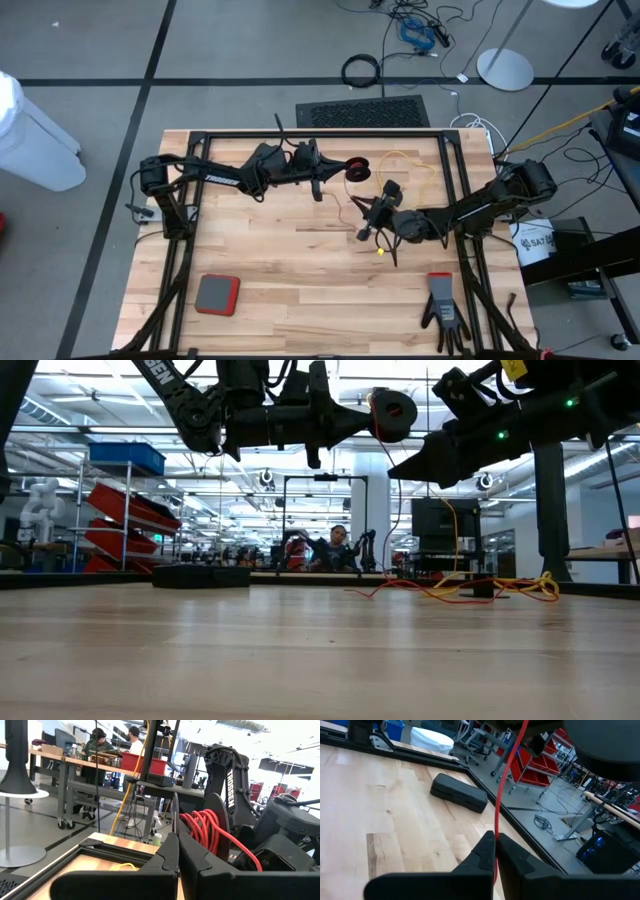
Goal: Coil cords
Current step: Coil the red wire onto the black spool
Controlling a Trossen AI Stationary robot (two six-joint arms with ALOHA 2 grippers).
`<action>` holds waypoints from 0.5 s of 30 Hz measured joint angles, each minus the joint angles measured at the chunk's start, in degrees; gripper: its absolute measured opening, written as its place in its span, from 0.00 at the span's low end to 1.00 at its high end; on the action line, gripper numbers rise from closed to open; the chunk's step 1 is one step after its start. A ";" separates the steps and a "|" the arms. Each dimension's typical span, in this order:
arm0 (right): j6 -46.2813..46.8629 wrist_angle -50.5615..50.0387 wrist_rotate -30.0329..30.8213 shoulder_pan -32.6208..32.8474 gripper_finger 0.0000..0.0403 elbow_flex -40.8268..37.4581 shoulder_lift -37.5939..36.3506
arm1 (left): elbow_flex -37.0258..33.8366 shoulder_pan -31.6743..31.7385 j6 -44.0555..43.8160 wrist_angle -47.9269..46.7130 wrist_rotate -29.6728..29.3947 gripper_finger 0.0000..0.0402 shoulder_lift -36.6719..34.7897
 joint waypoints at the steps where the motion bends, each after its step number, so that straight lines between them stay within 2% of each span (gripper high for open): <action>1: 0.39 0.00 -0.12 0.00 0.01 0.00 0.00 | 0.00 0.00 0.00 0.00 0.01 0.00 0.00; 8: 2.74 -0.52 -0.85 -2.06 0.00 0.00 0.00 | 0.00 -0.02 -0.26 0.02 -0.01 0.00 0.00; 15: 9.80 -9.12 -3.60 -6.61 0.00 0.00 0.00 | 0.00 -0.04 -0.31 0.02 -0.01 0.00 0.00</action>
